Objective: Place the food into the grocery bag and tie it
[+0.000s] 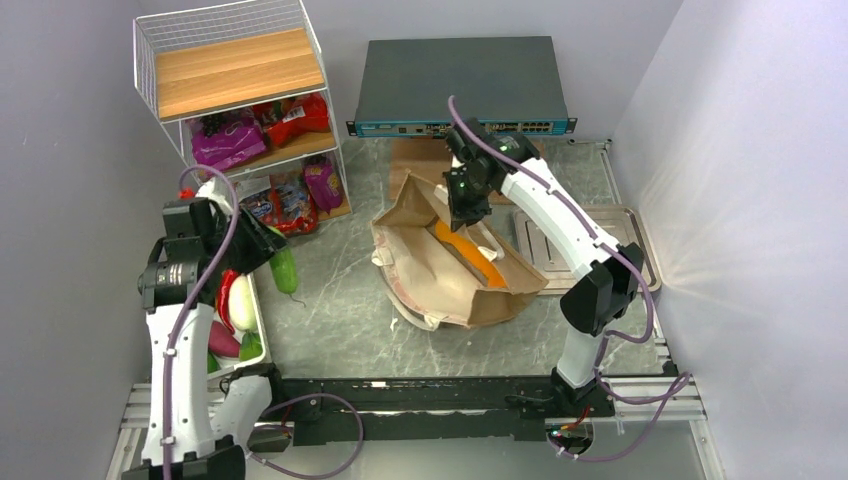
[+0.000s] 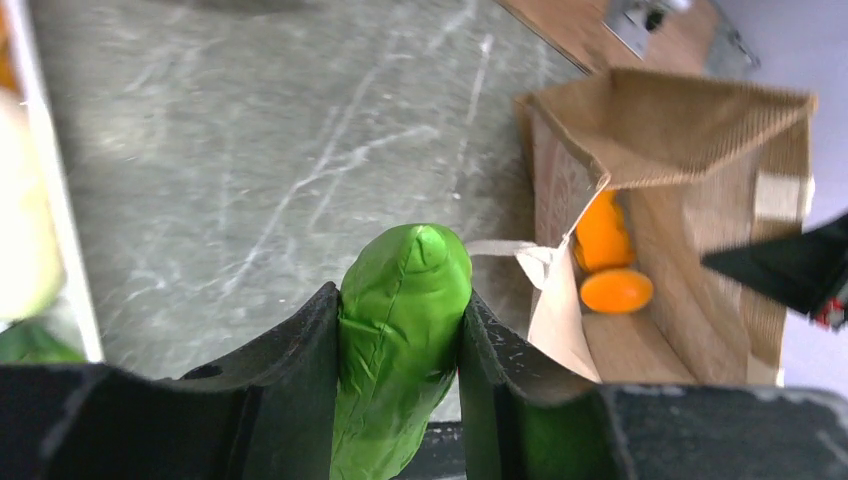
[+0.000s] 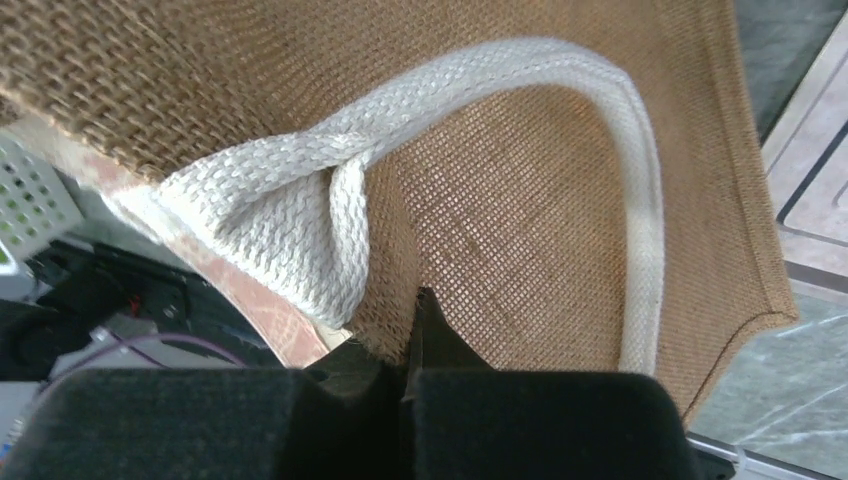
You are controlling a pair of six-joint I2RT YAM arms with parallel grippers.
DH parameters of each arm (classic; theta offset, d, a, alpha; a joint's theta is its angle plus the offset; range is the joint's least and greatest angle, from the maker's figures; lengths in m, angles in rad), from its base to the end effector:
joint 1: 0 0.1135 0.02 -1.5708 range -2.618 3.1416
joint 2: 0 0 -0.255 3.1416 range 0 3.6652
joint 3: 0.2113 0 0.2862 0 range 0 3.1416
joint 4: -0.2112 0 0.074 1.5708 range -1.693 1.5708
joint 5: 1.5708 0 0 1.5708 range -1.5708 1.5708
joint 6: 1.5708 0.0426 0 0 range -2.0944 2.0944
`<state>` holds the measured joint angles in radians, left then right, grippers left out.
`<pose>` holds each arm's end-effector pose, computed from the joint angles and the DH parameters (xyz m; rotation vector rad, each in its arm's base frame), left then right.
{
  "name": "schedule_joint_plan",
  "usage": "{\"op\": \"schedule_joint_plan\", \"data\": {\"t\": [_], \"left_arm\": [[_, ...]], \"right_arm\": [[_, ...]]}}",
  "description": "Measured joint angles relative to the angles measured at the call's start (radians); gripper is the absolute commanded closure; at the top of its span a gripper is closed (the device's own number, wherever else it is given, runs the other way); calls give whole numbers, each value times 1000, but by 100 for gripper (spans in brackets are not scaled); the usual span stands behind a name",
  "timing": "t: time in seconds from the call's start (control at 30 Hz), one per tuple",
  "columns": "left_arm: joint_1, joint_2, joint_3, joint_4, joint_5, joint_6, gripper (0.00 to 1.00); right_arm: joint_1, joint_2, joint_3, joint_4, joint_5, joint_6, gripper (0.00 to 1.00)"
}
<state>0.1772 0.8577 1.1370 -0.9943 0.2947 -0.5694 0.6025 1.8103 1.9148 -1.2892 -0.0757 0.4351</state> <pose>0.1915 0.0217 0.3660 -0.6943 2.2001 -0.5397 0.3248 0.2273 0.3422 -0.2566 2.8089 0.3662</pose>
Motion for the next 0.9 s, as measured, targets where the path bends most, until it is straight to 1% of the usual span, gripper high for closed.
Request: {"op": "schedule_joint_plan", "data": {"t": [0.13, 0.27, 0.5, 0.6, 0.7, 0.8, 0.9], "left_arm": [[-98, 43, 17, 62, 61, -4, 100], [-193, 93, 43, 119, 101, -22, 100], [-362, 175, 126, 182, 110, -58, 100], [-426, 205, 137, 226, 105, -97, 100], [-489, 259, 163, 236, 84, -151, 100], [-562, 356, 222, 262, 47, -233, 100], [-623, 426, 240, 304, 17, -330, 100]], "right_arm": [[-60, 0, 35, 3, -1, 46, 100], [-101, -1, 24, 26, -7, 85, 100], [-98, -1, -6, 58, -42, 111, 100], [-102, 10, 22, 49, -49, 111, 100], [-133, 26, 67, 28, -66, 112, 100], [-177, 27, 71, 24, -70, 112, 100], [-213, 27, 71, 14, -83, 113, 100]]}}
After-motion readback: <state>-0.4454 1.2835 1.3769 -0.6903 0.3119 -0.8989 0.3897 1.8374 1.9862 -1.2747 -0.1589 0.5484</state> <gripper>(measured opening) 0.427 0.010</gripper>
